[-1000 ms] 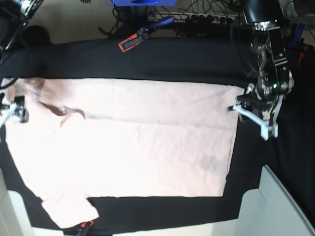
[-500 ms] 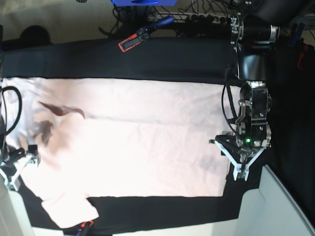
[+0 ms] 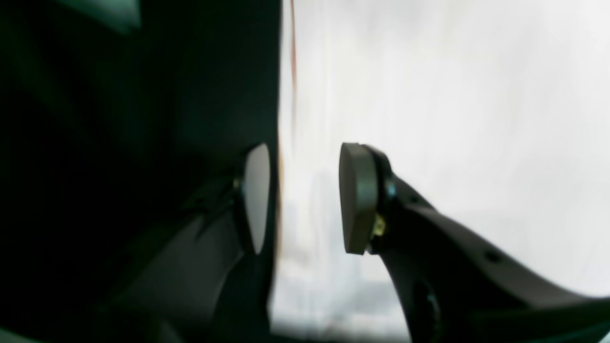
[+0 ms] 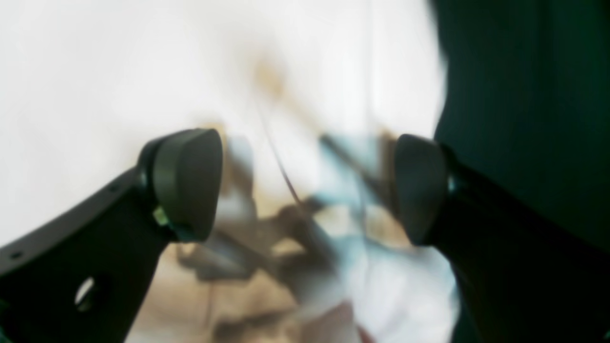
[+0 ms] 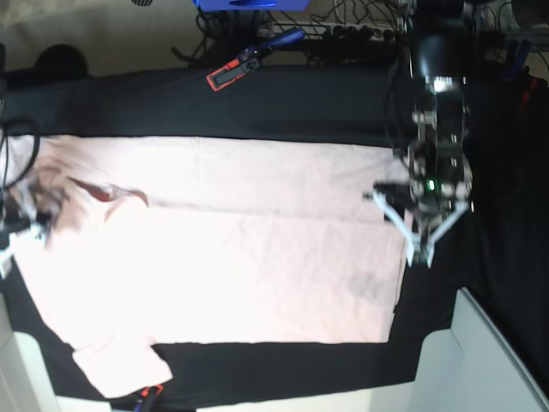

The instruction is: Fold the T-shirt properly

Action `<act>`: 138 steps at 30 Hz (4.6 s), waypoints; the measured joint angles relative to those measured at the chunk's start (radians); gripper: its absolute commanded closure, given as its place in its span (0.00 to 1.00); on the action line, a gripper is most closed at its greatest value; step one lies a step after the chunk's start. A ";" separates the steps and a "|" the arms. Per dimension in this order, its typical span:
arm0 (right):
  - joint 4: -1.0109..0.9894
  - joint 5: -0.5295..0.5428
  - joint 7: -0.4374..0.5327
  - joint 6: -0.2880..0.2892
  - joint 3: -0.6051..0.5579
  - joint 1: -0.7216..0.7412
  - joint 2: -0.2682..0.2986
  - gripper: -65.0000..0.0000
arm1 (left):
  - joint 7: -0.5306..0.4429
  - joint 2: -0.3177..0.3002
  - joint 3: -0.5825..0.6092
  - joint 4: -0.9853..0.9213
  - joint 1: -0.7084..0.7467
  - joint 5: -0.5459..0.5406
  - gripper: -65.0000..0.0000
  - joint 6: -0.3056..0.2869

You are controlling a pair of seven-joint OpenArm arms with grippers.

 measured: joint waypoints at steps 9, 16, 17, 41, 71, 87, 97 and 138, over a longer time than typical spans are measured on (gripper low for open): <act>0.566 0.013 -0.165 -0.002 0.400 -0.288 -0.138 0.21 | -0.013 0.123 -0.240 0.141 0.151 0.004 0.63 0.006; 0.828 0.002 -0.361 -0.008 0.672 -0.378 -0.233 0.21 | -0.022 0.143 -0.231 0.251 0.221 -0.009 0.63 -0.004; 0.856 0.004 -0.375 -0.008 0.700 -0.389 -0.254 0.21 | -0.020 0.140 -0.236 0.251 0.236 -0.001 0.63 -0.004; 0.910 0.003 -0.457 0.027 1.019 -0.439 -0.452 0.21 | -0.014 0.146 -0.420 0.241 0.325 -0.230 0.63 0.003; 0.697 0.001 -0.402 0.161 1.018 -0.381 -0.402 0.47 | -0.025 0.116 -0.423 0.121 0.342 -0.459 0.62 0.003; 0.696 0.001 -0.432 0.161 1.018 -0.383 -0.399 0.47 | -0.022 0.114 -0.491 0.171 0.263 -0.543 0.61 0.000; 0.696 0.001 -0.431 0.162 1.018 -0.383 -0.402 0.47 | -0.029 0.063 -0.524 -0.058 0.117 -0.535 0.61 0.003; 0.696 0.001 -0.432 0.162 1.018 -0.383 -0.401 0.47 | -0.259 0.033 -0.293 -0.164 0.196 -0.562 0.70 -0.008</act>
